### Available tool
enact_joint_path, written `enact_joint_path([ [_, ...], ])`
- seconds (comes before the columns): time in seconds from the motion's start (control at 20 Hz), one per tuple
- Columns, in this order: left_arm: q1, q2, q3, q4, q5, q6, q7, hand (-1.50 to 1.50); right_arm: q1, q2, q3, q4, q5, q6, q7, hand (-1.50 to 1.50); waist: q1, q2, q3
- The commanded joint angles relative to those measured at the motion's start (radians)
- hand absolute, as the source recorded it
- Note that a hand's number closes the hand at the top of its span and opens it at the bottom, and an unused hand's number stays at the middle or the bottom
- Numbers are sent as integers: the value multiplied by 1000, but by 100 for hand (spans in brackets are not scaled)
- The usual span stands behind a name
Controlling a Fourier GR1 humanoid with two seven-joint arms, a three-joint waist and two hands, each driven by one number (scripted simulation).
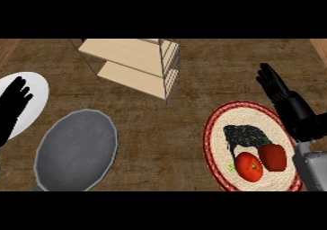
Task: Pick the bell pepper from the placemat and place it in the tiered shelf
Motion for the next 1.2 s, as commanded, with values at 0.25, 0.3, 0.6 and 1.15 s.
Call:
enact_joint_path([
  [0.25,87,-35,-46,-56,-109,50,-84,0,-92,98,-64,55,233,-437,192,150,14,-5,-29],
  [0.3,91,-32,-31,-36,-70,38,-50,0,76,-129,-97,162,370,-403,245,150,-53,17,-57],
  [0.6,153,-77,-76,-71,-86,31,-66,0,127,166,42,62,675,-850,405,-150,-1,-11,-31],
  [1.15,186,-91,-78,-92,-111,42,-96,0,35,106,147,-49,1236,-422,1120,-150,-8,-14,-38],
])
